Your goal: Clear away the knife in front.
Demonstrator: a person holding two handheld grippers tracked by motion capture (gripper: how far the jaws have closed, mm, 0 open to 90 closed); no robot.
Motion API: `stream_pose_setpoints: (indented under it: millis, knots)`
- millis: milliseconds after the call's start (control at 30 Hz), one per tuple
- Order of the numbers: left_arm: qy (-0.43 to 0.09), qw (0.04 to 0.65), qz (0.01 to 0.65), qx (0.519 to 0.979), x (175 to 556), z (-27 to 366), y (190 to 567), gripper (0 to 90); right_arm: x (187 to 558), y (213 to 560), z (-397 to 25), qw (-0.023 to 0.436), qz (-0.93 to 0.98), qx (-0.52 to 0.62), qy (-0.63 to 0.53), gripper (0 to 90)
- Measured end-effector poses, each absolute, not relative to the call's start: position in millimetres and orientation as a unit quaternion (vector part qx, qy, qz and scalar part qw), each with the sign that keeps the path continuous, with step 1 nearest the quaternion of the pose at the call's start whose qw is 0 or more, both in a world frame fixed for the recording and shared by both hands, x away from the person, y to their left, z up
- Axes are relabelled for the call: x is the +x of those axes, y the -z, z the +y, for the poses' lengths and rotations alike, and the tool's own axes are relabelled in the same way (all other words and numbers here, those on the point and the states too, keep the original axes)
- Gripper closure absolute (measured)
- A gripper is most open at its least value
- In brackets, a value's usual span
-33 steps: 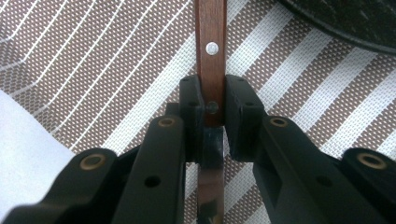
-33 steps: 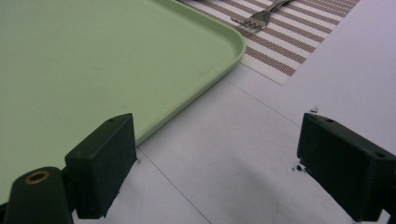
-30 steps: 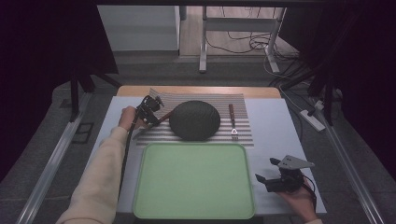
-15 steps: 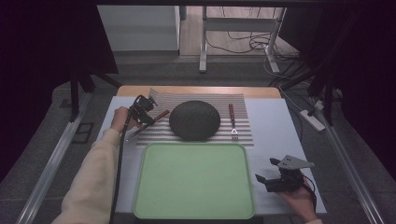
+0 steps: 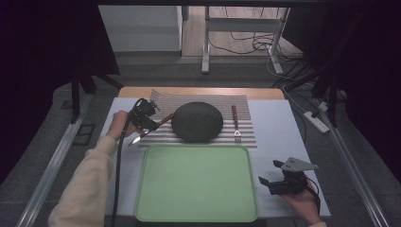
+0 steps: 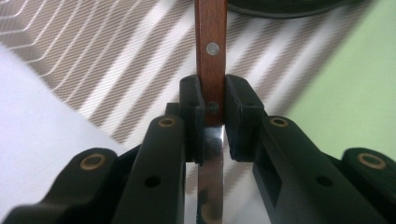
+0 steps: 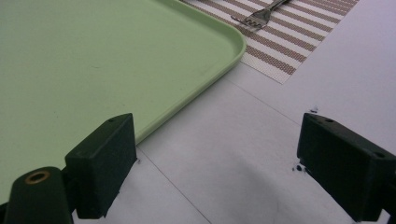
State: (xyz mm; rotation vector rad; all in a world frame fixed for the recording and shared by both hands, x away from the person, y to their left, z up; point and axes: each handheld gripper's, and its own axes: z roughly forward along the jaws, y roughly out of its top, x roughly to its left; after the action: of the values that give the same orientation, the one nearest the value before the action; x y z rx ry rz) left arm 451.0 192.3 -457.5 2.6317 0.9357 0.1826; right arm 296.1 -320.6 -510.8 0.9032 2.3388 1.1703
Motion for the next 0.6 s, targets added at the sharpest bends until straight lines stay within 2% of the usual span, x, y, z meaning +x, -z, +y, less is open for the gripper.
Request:
stream_pose_setpoints:
  millis: [367,600]
  knots:
    - [-0.068,0.196,0.269,0.941,384,159,448,77.3,301,510,-317,0.183,0.830,0.315,-0.422,12.1]
    - [-0.048,0.212,0.265,0.939,362,149,459,77.3,307,510,-312,0.179,0.832,0.307,-0.425,12.1]
